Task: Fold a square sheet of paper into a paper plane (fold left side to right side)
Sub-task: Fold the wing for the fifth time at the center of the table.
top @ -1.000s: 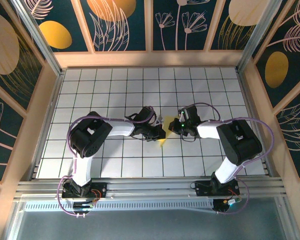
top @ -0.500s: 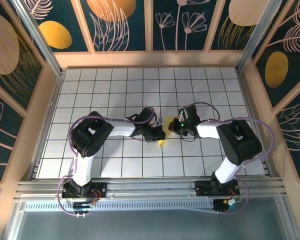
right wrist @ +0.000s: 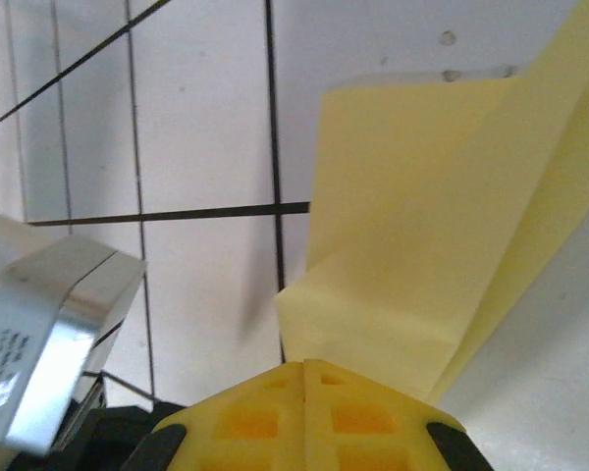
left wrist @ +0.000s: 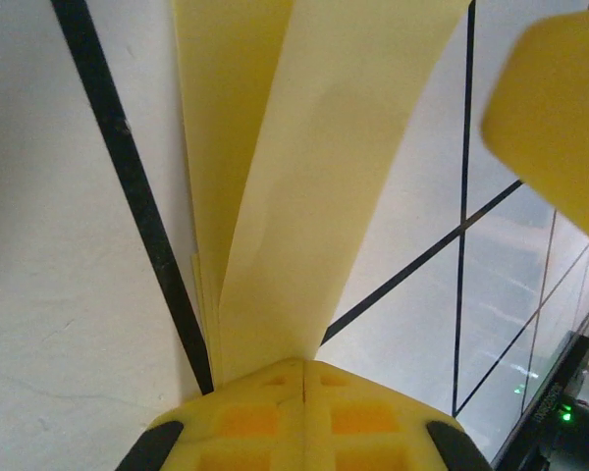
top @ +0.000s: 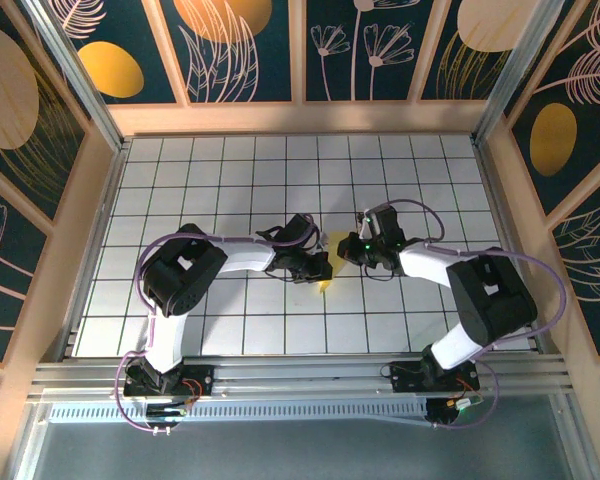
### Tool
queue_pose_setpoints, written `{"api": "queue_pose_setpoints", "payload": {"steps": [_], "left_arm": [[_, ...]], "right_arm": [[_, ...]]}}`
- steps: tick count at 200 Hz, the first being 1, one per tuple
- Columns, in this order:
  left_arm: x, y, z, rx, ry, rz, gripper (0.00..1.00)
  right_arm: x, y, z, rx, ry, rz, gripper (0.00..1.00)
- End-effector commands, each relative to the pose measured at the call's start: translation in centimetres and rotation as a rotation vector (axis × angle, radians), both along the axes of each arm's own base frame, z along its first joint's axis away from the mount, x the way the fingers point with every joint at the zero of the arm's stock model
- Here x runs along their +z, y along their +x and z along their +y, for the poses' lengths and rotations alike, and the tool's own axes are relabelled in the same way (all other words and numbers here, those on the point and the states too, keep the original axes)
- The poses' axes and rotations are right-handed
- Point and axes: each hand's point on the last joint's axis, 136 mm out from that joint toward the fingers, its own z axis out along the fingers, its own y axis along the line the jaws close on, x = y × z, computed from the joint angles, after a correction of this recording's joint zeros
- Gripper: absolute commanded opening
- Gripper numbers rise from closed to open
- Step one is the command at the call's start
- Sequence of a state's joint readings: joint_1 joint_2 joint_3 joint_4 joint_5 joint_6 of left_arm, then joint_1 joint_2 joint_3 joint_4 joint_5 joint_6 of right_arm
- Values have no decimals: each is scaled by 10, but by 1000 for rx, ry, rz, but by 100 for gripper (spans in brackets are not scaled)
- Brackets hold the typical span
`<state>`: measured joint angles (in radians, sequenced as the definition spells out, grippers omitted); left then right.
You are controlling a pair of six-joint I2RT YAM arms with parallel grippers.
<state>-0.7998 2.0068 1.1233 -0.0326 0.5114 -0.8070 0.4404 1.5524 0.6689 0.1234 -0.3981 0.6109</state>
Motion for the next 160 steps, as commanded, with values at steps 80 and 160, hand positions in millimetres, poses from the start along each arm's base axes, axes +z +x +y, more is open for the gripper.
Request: {"api": "queue_pose_setpoints", "payload": {"steps": [80, 160], "left_arm": [[-39, -12, 29, 13, 213, 34, 0], [-43, -13, 33, 6, 251, 37, 0]], "right_arm": [[-22, -6, 6, 29, 16, 15, 0], [-35, 7, -10, 6, -42, 16, 0]]}}
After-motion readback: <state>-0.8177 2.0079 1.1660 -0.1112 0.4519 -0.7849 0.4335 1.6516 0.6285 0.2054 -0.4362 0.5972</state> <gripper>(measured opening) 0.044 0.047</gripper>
